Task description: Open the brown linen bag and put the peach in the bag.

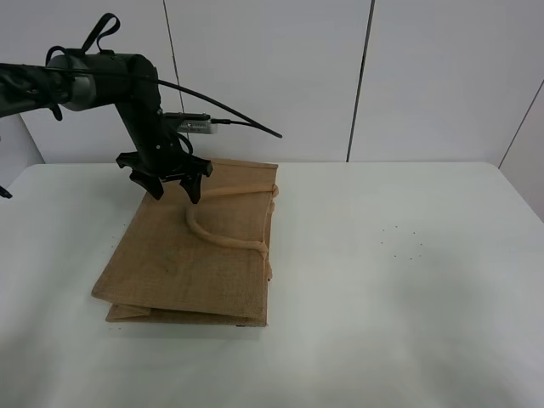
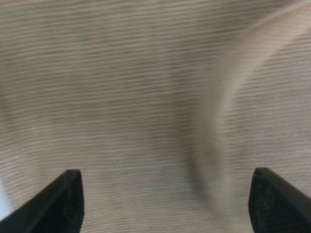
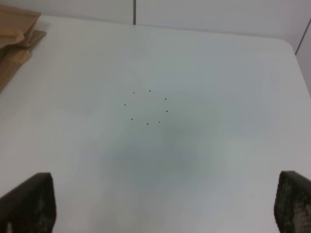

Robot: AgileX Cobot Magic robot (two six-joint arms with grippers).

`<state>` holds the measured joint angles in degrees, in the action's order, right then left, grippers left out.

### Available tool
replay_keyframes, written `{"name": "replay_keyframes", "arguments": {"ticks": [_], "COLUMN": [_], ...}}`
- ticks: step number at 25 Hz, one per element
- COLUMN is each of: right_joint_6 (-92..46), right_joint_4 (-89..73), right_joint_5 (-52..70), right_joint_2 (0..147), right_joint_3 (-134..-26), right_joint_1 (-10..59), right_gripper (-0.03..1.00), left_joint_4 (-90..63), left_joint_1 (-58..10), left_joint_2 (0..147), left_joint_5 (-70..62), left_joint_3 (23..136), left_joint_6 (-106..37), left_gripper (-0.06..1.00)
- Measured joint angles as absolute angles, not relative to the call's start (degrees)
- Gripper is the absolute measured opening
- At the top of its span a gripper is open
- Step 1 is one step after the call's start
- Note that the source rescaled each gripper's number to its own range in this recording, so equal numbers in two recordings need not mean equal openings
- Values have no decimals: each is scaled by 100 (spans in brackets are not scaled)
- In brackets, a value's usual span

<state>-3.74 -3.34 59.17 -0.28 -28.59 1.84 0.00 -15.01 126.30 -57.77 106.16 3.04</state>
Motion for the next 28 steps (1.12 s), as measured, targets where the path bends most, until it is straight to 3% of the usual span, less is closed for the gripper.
{"name": "replay_keyframes", "arguments": {"ticks": [13,24,28], "right_joint_6": [-374,-374,-374], "right_joint_4": [-334,-334,-334], "right_joint_5": [5917,5917,5917], "right_joint_2": [-28,-28,-28], "right_joint_3": [-2859,-2859,-2859], "right_joint_1": [184,184,184], "right_gripper": [100,100,100], "left_joint_4": [100,165,177], "left_joint_1": [-177,-115,-115], "left_joint_2": [12630,11742,10971], "left_joint_5": [-5911,-6671,-6676], "left_joint_3": [10616,10538,9904], "left_joint_6": [216,211,211], "left_gripper": [98,98,98]}}
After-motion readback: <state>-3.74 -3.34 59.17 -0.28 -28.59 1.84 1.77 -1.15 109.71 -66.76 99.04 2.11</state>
